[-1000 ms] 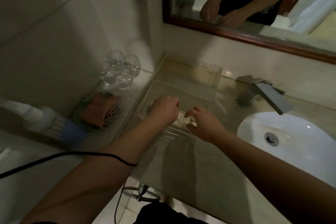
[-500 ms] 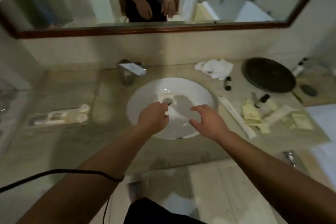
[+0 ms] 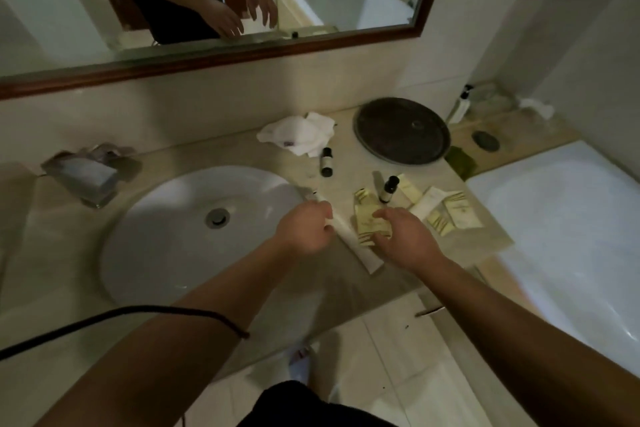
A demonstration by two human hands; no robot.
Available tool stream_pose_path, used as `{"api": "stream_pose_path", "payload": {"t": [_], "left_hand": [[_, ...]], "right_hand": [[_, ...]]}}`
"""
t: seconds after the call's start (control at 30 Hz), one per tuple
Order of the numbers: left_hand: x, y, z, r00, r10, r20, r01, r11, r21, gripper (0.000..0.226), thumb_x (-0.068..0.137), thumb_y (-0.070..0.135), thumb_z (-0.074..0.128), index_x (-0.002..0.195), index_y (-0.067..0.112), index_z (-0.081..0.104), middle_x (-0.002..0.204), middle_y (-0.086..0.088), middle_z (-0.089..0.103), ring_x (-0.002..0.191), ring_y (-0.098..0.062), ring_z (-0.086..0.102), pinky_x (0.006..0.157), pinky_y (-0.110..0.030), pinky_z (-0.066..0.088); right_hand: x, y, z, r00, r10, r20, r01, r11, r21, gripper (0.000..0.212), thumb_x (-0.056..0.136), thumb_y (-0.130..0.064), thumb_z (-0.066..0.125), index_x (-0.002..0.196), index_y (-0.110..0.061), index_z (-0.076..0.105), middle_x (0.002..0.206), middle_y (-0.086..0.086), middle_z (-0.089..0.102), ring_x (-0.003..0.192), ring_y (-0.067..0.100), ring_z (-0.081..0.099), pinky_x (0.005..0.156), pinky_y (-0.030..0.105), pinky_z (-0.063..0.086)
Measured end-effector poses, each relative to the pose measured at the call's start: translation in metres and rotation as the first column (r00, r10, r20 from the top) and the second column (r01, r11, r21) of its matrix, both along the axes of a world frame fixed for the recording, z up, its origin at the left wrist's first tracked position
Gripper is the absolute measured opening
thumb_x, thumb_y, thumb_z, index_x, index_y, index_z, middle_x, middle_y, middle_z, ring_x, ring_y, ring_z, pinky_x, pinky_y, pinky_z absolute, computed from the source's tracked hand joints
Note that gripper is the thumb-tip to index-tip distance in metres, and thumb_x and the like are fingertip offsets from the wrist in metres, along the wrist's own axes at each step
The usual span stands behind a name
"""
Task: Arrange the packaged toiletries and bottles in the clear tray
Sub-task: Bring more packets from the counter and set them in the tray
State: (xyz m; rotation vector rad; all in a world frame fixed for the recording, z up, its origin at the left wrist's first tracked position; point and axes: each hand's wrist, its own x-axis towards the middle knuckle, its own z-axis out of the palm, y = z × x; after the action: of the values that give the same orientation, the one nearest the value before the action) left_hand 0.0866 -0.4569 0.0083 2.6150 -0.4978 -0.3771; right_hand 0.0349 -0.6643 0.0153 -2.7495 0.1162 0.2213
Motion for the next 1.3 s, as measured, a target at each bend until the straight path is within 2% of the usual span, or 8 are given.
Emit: {"api": "stream_pose_path", "payload": {"t": [0.27,0.37,0.57,0.7,0.83,1.03,1.17,1.3], "left_hand": [[0.035,-0.064,-0.014,0.992,-0.069,-0.102,0.074,0.996,0.048,0.024,0.086,0.017,0.055,0.109,0.010,0.058,0.111,-0.011,0.058,0.104,-0.030,0.057,0.083,-0.036,0.049],[0.040,-0.082,-0.020,0.990,-0.009,-0.140,0.015,0.999,0.041,0.043,0.081,0.024,0.067,0.121,0.020,0.053,0.123,-0.004,0.051,0.110,-0.025,0.053,0.081,-0.032,0.044],[0.046,-0.110,-0.030,0.990,-0.028,-0.139,0.056,0.978,0.202,0.070,0.077,0.035,0.072,0.138,0.021,0.040,0.137,-0.007,0.044,0.121,-0.028,0.046,0.098,-0.040,0.044],[0.045,-0.122,-0.038,0.990,0.018,-0.143,0.029,0.948,0.317,0.069,0.073,0.034,0.072,0.133,0.019,0.043,0.129,-0.010,0.047,0.116,-0.030,0.048,0.090,-0.040,0.050],[0.045,-0.132,-0.043,0.986,0.118,-0.115,-0.075,0.944,0.321,0.056,0.072,0.024,0.072,0.122,0.019,0.049,0.120,-0.010,0.053,0.110,-0.030,0.049,0.086,-0.040,0.051],[0.049,-0.140,-0.044,0.965,0.238,-0.111,-0.186,0.918,0.349,0.032,0.080,0.018,0.067,0.110,0.019,0.058,0.113,-0.008,0.056,0.106,-0.026,0.051,0.084,-0.035,0.048],[0.047,-0.144,-0.044,0.959,0.274,-0.077,-0.229,0.904,0.360,0.031,0.079,0.019,0.068,0.108,0.016,0.057,0.110,-0.008,0.058,0.103,-0.027,0.053,0.082,-0.037,0.050],[0.047,-0.148,-0.042,0.945,0.311,-0.102,-0.251,0.888,0.385,0.024,0.083,0.020,0.065,0.106,0.016,0.059,0.102,-0.007,0.063,0.100,-0.026,0.056,0.082,-0.038,0.053]], "right_hand": [[0.034,-0.045,-0.011,0.993,-0.117,-0.016,0.117,0.993,0.018,0.037,0.085,-0.035,0.065,0.119,-0.022,0.060,0.116,0.001,0.063,0.103,0.019,0.060,0.084,0.033,0.049],[0.048,-0.057,-0.017,0.992,-0.117,-0.048,0.118,0.993,0.024,0.032,0.086,-0.035,0.063,0.114,-0.020,0.062,0.112,0.003,0.064,0.100,0.021,0.060,0.083,0.035,0.051],[0.068,-0.108,-0.027,0.979,-0.198,-0.056,0.198,0.980,-0.005,0.030,0.084,-0.029,0.061,0.112,-0.018,0.061,0.110,0.007,0.062,0.099,0.027,0.061,0.077,0.035,0.049],[0.074,-0.160,-0.036,0.955,-0.289,-0.066,0.287,0.957,-0.039,0.048,0.083,-0.037,0.053,0.120,-0.007,0.054,0.118,0.017,0.057,0.108,0.036,0.057,0.083,0.038,0.046],[0.080,-0.201,-0.050,0.913,-0.373,-0.166,0.347,0.923,-0.167,0.067,0.081,-0.046,0.060,0.133,-0.008,0.041,0.133,0.018,0.047,0.120,0.037,0.049,0.095,0.043,0.043],[0.089,-0.226,-0.067,0.909,-0.306,-0.283,0.323,0.946,0.016,0.091,0.069,-0.057,0.063,0.142,-0.011,0.035,0.134,0.011,0.053,0.116,0.032,0.057,0.094,0.045,0.049],[0.090,-0.228,-0.067,0.956,-0.213,-0.204,0.249,0.952,0.175,0.045,0.074,-0.051,0.057,0.101,-0.015,0.061,0.093,-0.001,0.062,0.088,0.022,0.061,0.076,0.033,0.048],[0.080,-0.223,-0.053,0.947,-0.304,-0.107,0.322,0.892,0.316,0.016,0.088,-0.026,0.061,0.098,-0.015,0.056,0.090,0.002,0.052,0.082,0.021,0.049,0.073,0.031,0.038]]}}
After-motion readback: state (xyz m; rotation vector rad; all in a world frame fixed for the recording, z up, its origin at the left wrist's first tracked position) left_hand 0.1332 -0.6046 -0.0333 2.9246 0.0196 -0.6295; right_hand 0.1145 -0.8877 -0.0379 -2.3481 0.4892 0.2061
